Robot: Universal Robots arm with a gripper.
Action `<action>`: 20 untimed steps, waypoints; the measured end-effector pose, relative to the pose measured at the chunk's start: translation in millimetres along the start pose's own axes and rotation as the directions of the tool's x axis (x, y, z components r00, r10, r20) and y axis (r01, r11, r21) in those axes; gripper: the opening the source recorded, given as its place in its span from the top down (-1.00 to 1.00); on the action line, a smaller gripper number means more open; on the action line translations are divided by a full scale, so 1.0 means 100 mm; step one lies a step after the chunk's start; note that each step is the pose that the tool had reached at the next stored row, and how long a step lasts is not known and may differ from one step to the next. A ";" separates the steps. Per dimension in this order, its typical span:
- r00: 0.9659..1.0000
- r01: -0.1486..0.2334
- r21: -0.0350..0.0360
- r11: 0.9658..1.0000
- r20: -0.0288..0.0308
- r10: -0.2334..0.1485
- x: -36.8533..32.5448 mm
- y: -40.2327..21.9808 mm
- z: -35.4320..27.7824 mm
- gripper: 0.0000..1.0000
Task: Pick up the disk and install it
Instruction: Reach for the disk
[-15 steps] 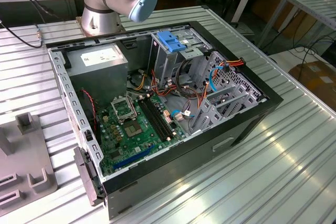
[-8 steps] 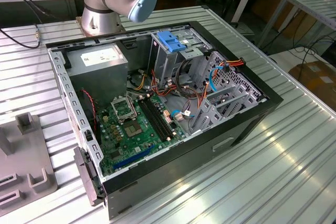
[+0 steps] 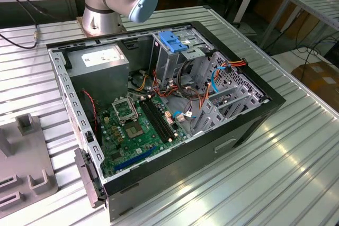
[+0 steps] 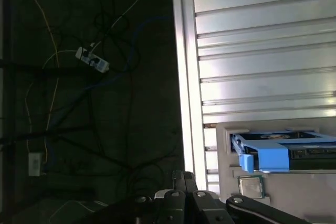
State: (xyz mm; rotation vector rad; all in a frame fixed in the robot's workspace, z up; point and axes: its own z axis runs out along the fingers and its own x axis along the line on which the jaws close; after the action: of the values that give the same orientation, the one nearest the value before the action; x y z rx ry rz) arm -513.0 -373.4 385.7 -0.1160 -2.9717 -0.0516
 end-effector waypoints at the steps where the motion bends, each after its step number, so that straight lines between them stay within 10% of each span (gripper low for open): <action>1: 1.000 0.001 0.000 1.000 0.020 -0.001 0.000 0.000 -0.001 0.80; 2: 0.999 0.002 0.000 1.000 0.052 -0.002 0.000 0.000 0.000 0.80; 3: 0.997 0.005 0.000 1.000 0.073 -0.005 -0.015 0.001 -0.001 0.80; 8: 0.997 0.012 0.001 1.000 0.077 -0.012 -0.270 0.016 -0.012 0.80; 12: 0.994 0.013 0.001 1.000 0.105 -0.013 -0.353 0.021 -0.011 0.80; 20: 0.992 0.016 0.001 1.000 0.124 -0.016 -0.577 0.033 0.014 0.80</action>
State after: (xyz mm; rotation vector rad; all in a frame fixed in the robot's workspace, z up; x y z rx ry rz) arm -456.3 -374.3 374.8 -0.0992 -3.0966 -0.0475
